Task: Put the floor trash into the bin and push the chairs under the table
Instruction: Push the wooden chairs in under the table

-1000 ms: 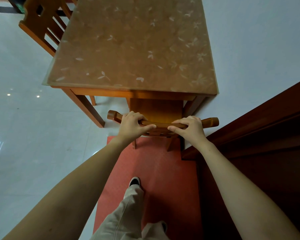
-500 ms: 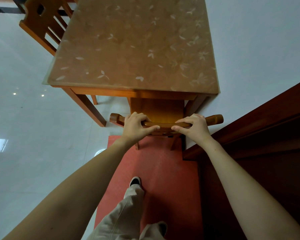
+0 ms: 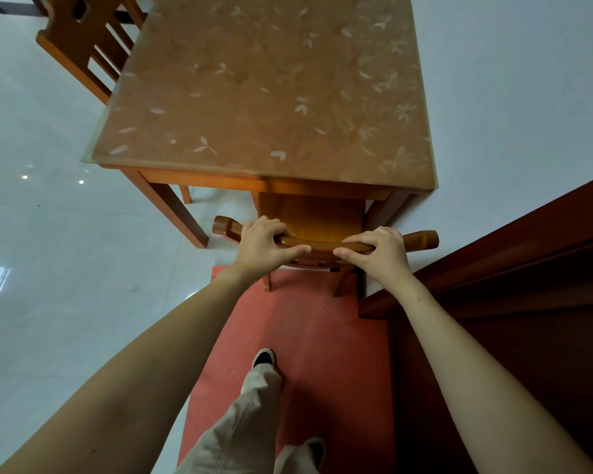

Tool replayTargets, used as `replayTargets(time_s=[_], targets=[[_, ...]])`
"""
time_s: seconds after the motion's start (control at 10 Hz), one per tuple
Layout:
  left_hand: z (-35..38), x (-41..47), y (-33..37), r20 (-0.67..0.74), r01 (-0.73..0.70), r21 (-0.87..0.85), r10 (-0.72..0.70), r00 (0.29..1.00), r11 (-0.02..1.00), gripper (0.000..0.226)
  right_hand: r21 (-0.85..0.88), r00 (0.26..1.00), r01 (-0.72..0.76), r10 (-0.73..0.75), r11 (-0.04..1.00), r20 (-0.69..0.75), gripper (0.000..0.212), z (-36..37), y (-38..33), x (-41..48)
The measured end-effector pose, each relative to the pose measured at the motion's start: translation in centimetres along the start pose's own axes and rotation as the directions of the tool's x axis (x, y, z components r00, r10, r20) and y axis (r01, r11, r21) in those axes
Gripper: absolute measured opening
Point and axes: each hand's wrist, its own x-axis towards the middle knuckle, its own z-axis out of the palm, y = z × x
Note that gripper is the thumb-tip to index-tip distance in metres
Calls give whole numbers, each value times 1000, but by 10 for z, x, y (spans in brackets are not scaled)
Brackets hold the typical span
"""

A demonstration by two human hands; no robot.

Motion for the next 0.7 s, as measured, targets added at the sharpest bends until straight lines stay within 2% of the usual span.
replayTargets(time_s=[0.2, 0.3, 0.4, 0.5, 0.6, 0.7], targets=[[-1, -2, 1, 3, -17, 36, 17, 1000, 999, 45, -13, 1000, -7, 8, 1000, 23, 47, -1, -2, -1], [-4, -4, 3, 28, -23, 62, 21, 999, 998, 45, -12, 997, -62, 63, 998, 48, 48, -2, -5, -3], [-6, -9, 4, 6, -43, 51, 43, 999, 998, 50, 46, 993, -116, 115, 992, 18, 45, 0, -10, -9], [-6, -17, 4, -52, -33, -4, 33, 998, 999, 43, 116, 986, -137, 147, 984, -75, 41, 6, -19, -19], [-9, -27, 5, -81, -33, -72, 27, 996, 997, 36, 153, 974, -108, 136, 982, -182, 35, 13, -23, -29], [-19, -36, 10, -46, -25, -127, 19, 999, 992, 42, 162, 974, -75, 107, 984, -201, 31, 11, -32, -34]])
